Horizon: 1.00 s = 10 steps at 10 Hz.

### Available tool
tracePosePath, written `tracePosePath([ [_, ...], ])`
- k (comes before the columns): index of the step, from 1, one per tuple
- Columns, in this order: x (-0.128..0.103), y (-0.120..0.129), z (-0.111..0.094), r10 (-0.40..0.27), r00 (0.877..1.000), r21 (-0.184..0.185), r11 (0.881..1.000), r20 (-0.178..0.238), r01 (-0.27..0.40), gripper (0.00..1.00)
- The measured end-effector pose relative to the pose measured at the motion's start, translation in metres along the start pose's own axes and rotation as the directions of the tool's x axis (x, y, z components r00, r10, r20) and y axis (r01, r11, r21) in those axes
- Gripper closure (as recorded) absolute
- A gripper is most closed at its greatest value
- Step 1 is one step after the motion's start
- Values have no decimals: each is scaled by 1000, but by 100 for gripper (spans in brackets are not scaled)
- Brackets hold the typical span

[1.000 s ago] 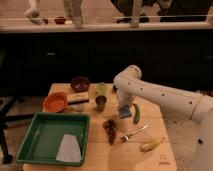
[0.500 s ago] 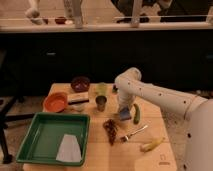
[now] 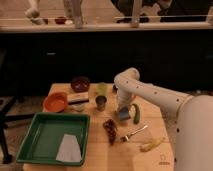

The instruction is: Place sponge in table surface

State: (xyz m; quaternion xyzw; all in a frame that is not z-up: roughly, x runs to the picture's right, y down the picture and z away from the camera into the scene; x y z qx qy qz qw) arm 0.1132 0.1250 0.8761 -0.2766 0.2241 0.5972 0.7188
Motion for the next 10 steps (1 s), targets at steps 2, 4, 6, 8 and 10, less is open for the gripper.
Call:
tracePosePath([
  [2, -10, 2, 2, -2, 1000, -2, 1000, 8, 2, 100],
  [4, -17, 2, 8, -9, 1000, 6, 1000, 29, 9, 100],
  [6, -23, 1, 16, -2, 998, 23, 1000, 65, 1, 100],
  [8, -28, -1, 26, 5, 997, 34, 999, 83, -8, 100],
  [10, -31, 2, 29, 3, 997, 32, 999, 80, -6, 100],
])
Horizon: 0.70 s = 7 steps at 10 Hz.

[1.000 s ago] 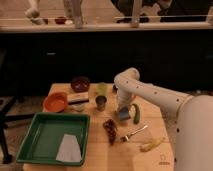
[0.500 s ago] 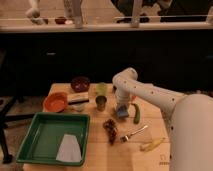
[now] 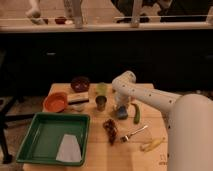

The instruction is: Place sponge in table surface

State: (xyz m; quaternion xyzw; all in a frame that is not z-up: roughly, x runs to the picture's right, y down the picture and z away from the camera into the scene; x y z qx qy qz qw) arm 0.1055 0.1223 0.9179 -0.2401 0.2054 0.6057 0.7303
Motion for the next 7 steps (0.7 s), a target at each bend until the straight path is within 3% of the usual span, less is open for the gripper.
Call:
tracePosePath([
  [1, 0, 0, 0, 0, 1000, 0, 1000, 1, 0, 98],
  [7, 0, -1, 0, 1, 1000, 1, 1000, 0, -1, 39],
])
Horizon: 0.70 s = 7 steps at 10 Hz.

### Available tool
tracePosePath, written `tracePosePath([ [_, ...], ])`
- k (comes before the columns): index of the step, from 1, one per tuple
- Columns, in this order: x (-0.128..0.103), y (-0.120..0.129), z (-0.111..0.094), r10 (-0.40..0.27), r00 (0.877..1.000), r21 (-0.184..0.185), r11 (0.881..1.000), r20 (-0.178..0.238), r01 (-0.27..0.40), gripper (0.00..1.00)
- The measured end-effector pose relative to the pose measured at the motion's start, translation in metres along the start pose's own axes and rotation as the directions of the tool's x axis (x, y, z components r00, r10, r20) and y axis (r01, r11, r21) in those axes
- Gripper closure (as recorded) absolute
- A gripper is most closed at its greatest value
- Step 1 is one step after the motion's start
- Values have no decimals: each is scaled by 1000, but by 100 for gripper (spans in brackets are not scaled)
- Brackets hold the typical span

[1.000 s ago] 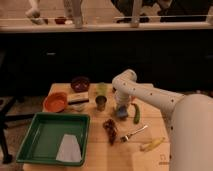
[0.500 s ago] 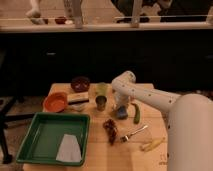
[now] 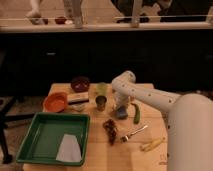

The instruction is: Place sponge in table surface

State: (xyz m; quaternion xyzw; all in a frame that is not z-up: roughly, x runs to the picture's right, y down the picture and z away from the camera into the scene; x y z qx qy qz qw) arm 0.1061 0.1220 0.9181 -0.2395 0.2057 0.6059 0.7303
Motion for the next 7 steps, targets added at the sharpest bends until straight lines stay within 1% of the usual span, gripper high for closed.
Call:
tracePosePath([
  [1, 0, 0, 0, 0, 1000, 0, 1000, 0, 0, 29],
  [2, 0, 0, 0, 0, 1000, 0, 1000, 0, 0, 29],
  [3, 0, 0, 0, 0, 1000, 0, 1000, -1, 0, 26],
  [7, 1, -1, 1, 1, 1000, 0, 1000, -2, -1, 26],
])
